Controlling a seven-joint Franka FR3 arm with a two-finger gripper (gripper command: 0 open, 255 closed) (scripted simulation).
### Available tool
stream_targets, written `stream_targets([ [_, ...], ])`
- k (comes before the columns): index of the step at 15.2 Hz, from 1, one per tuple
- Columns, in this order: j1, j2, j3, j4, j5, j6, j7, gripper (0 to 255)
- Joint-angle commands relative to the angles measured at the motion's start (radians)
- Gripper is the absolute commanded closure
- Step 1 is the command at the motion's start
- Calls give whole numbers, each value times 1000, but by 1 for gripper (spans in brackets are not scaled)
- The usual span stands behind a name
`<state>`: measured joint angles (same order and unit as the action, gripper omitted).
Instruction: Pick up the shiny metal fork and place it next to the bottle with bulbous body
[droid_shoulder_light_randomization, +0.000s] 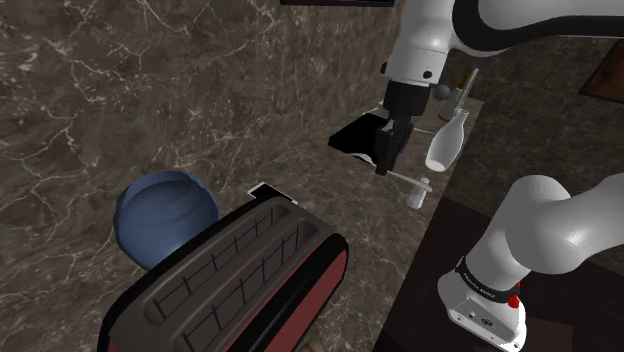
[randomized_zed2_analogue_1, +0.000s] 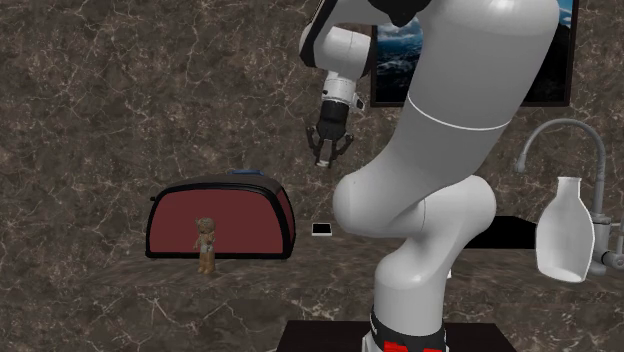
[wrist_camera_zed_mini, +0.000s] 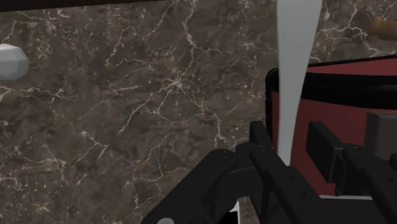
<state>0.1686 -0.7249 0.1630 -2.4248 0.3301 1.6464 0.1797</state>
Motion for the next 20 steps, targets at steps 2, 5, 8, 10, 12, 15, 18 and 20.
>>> stream_targets([
  [2,-2,3,-6,41,-6,-38,7,255],
  [5,-3,10,-11,85,-10,-75,16,255],
  [8,-3,18,-16,131,-14,-111,24,255],
  [10,-4,25,-19,162,-16,-135,30,255],
  [12,-11,18,-41,164,-31,-150,8,255],
  [15,-33,0,-107,152,-78,-176,-61,255],
  [18,-56,-8,-173,150,-127,-197,-132,255],
  [20,-71,-7,-216,154,-161,-210,-179,255],
])
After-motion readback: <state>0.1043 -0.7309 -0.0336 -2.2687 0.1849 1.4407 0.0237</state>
